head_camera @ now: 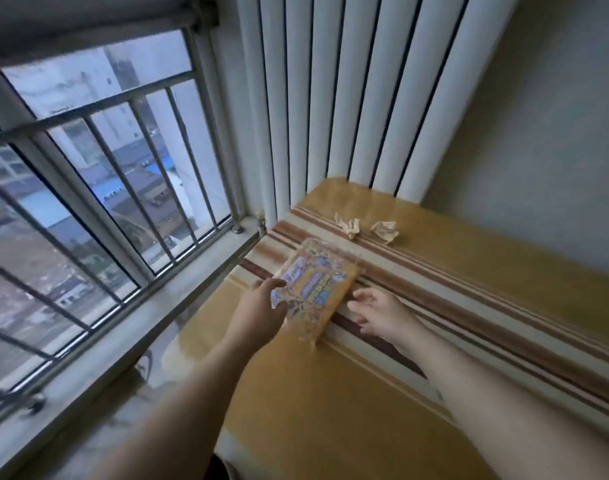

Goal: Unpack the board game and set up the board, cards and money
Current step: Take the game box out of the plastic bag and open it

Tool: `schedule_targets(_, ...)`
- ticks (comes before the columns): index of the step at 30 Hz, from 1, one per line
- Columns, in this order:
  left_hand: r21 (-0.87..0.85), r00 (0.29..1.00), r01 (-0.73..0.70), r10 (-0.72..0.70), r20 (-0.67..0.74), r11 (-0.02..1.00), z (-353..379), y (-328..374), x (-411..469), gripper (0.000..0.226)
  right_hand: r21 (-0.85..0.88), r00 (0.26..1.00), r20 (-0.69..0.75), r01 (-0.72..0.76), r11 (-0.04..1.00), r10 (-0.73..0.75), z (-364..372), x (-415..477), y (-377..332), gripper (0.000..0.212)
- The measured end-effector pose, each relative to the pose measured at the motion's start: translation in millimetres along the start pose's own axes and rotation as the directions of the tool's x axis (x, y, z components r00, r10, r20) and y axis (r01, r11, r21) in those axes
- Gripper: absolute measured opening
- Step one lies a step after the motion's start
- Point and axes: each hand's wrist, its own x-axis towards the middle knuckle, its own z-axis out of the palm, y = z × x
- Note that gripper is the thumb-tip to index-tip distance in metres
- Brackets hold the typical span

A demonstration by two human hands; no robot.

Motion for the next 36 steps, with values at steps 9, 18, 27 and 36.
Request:
schedule_targets(9,0.006,0.985,0.098,-0.098,0.142,0.995,27,-46,40,0.066,0.114,0.991,0.055,-0.128,0.985,0.123,47,55,39,0.066)
schedule_targets(18,-0.015,0.929,0.045,-0.036,0.369,0.999,51,-21,25,0.094,0.066,0.996,-0.049,-0.07,0.995,0.073,16,44,36,0.019)
schedule_targets(27,-0.004,0.781,-0.281,0.231,0.581,0.96,109,47,13,0.083,-0.352,0.975,-0.222,-0.06,0.934,-0.021,-88,23,71,0.014)
schedule_targets(36,-0.111,0.634,-0.542,0.492,0.596,0.833,168,81,-11,0.065,-0.699,0.902,-0.247,0.088,0.71,-0.354,-136,0,98,0.008)
